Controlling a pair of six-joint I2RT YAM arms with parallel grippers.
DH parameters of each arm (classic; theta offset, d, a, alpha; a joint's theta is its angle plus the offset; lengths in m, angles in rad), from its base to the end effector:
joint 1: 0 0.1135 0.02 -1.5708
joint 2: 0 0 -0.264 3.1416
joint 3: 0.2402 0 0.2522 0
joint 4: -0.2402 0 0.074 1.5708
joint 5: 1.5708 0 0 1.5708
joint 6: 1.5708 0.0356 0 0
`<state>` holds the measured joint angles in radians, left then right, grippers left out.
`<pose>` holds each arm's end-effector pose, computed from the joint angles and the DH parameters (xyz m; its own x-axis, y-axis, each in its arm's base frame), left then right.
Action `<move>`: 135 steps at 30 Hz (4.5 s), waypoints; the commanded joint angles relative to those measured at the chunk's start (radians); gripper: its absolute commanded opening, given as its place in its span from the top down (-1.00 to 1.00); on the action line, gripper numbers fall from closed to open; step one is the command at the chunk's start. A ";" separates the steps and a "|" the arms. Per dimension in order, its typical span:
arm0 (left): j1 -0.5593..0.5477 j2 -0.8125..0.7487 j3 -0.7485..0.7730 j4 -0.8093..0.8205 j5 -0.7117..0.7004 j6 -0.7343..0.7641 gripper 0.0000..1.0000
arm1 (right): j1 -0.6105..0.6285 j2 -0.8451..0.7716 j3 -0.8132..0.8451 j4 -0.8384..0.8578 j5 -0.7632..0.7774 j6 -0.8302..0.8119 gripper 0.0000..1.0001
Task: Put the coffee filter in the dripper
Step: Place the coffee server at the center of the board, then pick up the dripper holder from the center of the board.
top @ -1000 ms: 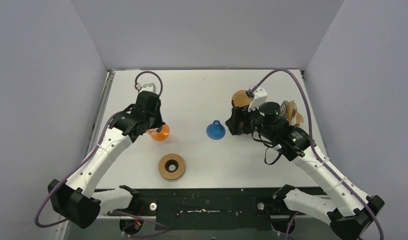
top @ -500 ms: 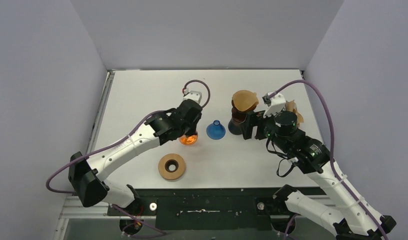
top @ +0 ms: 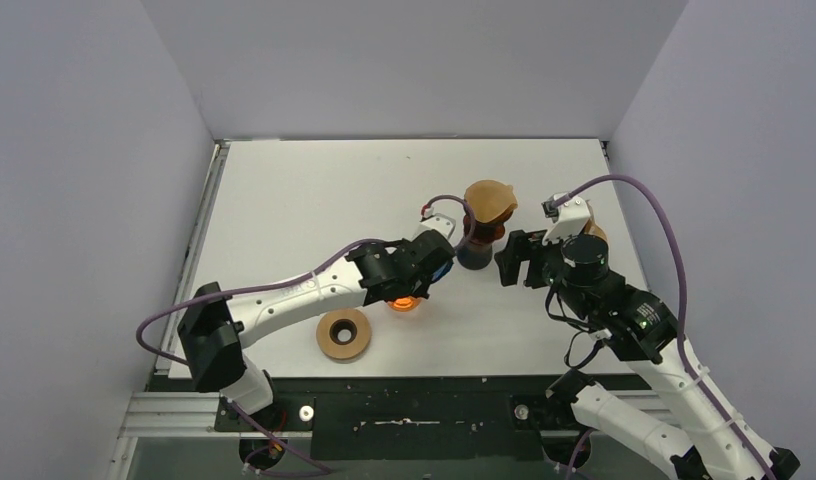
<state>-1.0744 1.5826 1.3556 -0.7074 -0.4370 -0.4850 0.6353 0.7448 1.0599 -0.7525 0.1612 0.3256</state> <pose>0.1744 -0.2904 0.2954 -0.6544 0.3213 -0.6844 0.4203 0.9071 0.0241 0.1153 0.0779 0.3792 -0.4730 0.0436 -0.8800 -0.3350 0.9149 0.2254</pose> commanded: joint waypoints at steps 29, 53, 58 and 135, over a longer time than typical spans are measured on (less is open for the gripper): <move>-0.062 0.128 0.083 0.060 0.049 0.025 0.96 | -0.004 -0.005 -0.012 -0.008 0.048 0.009 -0.65; -0.029 -0.131 0.115 0.001 -0.061 0.038 0.00 | -0.004 0.021 0.009 0.015 0.043 -0.005 -0.68; 0.066 -0.242 0.045 -0.008 -0.056 0.013 -0.08 | -0.004 0.028 0.009 0.024 0.039 -0.005 -0.69; 0.354 -0.427 -0.767 0.041 0.132 -0.421 0.06 | -0.004 0.051 -0.044 0.104 -0.003 -0.020 -0.74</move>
<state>-0.7185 1.1507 0.5819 -0.6991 -0.3042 -0.9054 0.6353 0.8116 1.0187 -0.6895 0.1558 0.3061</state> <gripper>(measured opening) 0.486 0.870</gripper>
